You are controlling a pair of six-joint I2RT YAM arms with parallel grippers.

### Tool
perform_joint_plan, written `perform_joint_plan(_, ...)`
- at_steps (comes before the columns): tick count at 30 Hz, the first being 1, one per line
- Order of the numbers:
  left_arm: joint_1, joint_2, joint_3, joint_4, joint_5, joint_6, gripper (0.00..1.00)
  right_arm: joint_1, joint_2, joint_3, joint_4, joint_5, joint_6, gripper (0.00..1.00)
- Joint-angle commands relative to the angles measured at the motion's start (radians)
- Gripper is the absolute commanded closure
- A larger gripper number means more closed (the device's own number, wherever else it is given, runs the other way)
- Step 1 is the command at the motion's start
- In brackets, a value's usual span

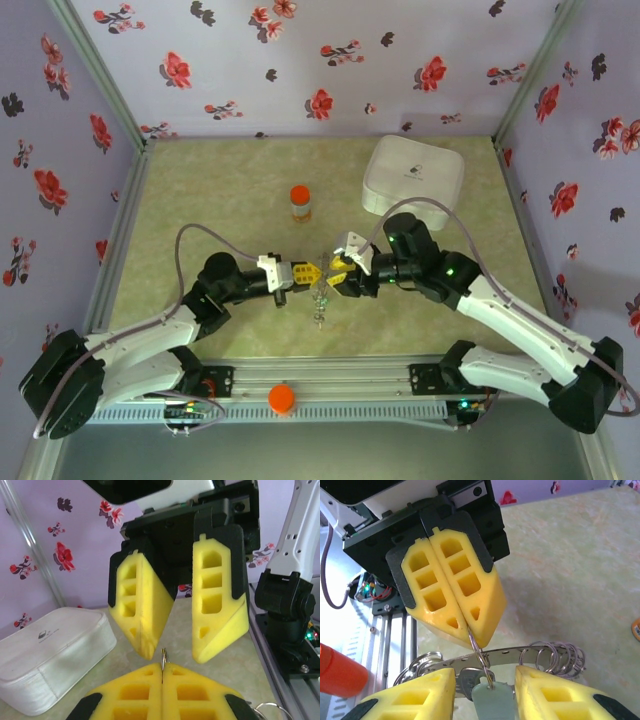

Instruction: Put the keys on the keyring

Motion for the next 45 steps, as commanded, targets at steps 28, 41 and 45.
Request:
perform_joint_plan(28, 0.000, -0.011, 0.003, 0.083, 0.064, -0.048, 0.85, 0.001, -0.030, -0.044, 0.157, -0.077, 0.020, 1.00)
perform_joint_plan(41, -0.012, -0.003, 0.055, -0.249, -0.064, 0.203, 0.69, 0.031, 0.096, 0.268, -0.451, 0.203, -0.366, 1.00)
perform_joint_plan(45, -0.013, 0.007, 0.056, -0.232, -0.069, 0.190, 0.68, 0.082, 0.165, 0.345, -0.540, 0.272, -0.439, 1.00)
